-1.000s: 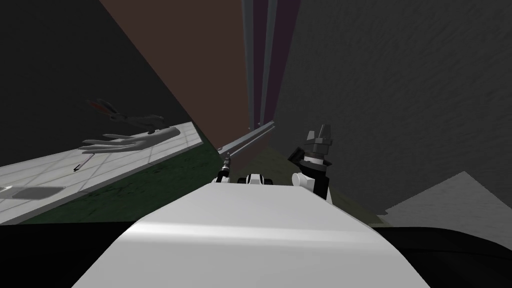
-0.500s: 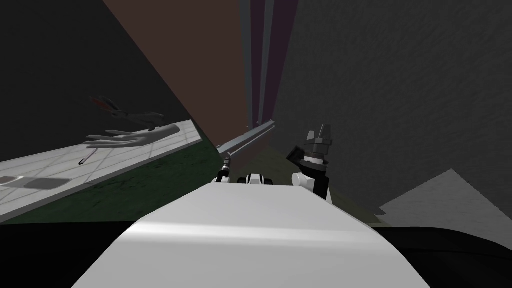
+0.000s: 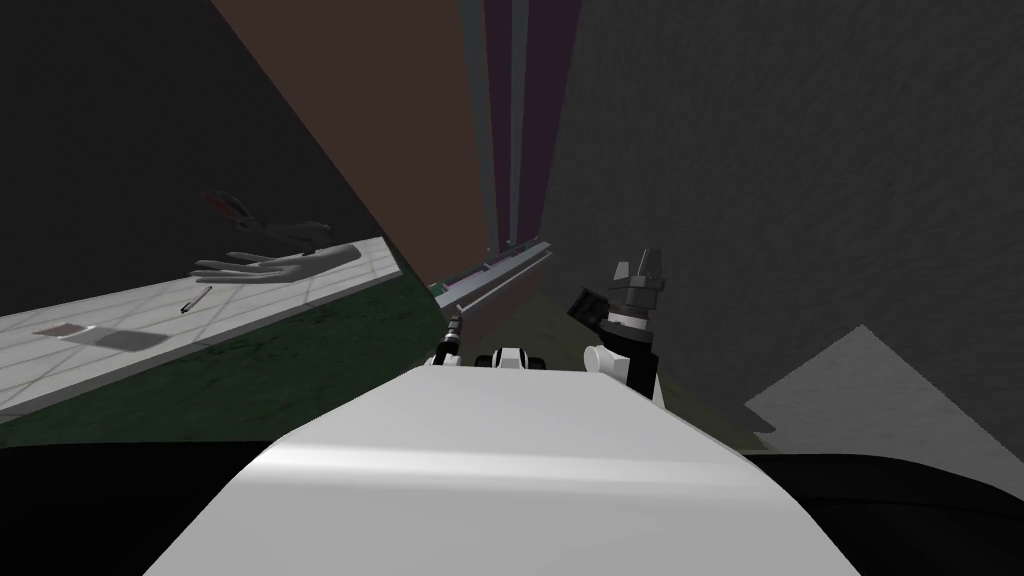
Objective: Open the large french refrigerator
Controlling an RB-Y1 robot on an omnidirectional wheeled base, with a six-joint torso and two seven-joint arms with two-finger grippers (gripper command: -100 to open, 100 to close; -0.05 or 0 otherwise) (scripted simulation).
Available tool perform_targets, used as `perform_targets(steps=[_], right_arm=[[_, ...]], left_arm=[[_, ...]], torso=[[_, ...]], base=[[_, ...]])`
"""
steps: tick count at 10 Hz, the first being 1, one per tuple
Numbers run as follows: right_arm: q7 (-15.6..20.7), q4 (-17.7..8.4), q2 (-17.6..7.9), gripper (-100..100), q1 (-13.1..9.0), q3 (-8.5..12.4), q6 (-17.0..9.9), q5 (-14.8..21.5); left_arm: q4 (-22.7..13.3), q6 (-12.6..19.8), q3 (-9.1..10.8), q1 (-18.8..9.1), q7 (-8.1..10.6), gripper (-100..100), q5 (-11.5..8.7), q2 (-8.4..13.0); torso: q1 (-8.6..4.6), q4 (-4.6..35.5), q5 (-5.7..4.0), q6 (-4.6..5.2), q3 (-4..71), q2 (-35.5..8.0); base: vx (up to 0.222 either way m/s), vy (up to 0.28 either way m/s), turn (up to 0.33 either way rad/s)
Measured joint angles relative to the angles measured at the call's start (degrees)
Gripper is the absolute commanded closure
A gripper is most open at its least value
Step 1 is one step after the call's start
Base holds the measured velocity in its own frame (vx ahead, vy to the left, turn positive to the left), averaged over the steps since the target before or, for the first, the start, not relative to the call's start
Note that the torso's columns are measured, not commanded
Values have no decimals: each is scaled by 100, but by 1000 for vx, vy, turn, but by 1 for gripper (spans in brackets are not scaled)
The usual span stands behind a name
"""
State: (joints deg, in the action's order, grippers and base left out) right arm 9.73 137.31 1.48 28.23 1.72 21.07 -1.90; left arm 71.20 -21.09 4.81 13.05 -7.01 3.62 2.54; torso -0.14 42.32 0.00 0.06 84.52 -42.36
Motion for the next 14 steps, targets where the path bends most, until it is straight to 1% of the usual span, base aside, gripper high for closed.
perform_targets(steps=[2,3,7,8,9,10,12,14], right_arm=[[0,0,0,0,-1,0,0,0],[0,0,-1,0,0,0,0,0],[0,0,0,0,0,0,0,0],[0,0,0,0,-1,0,0,0],[0,0,-1,0,0,0,0,0],[0,0,-2,0,1,1,0,0],[0,0,-2,0,1,2,0,0],[0,0,-1,0,1,1,0,0]], left_arm=[[37,-25,-16,46,-32,100,18,-50],[31,-19,-22,60,-35,100,20,-57],[130,-50,-59,138,-75,100,51,-123],[180,-39,-77,176,-93,-100,64,-154],[354,109,-88,182,-90,-100,69,-157],[459,269,-79,132,-73,-100,64,-136],[740,600,-92,107,-49,-100,67,-129],[1010,886,-88,72,-2,-100,55,-68]], torso=[[-2,4,0,10,-1,1],[33,3,2,2,12,26],[1,-9,8,10,6,17],[3,-4,6,12,6,14],[33,-5,7,3,14,27],[50,-10,11,-4,22,36],[27,-2,-2,-8,13,24],[7,-1,-3,-6,2,3]], base=[[-115,-111,9],[-79,-80,10],[-129,-136,10],[-107,-69,4],[-47,2,-10],[-25,22,-6],[-28,12,-1],[-42,-1,-2]])
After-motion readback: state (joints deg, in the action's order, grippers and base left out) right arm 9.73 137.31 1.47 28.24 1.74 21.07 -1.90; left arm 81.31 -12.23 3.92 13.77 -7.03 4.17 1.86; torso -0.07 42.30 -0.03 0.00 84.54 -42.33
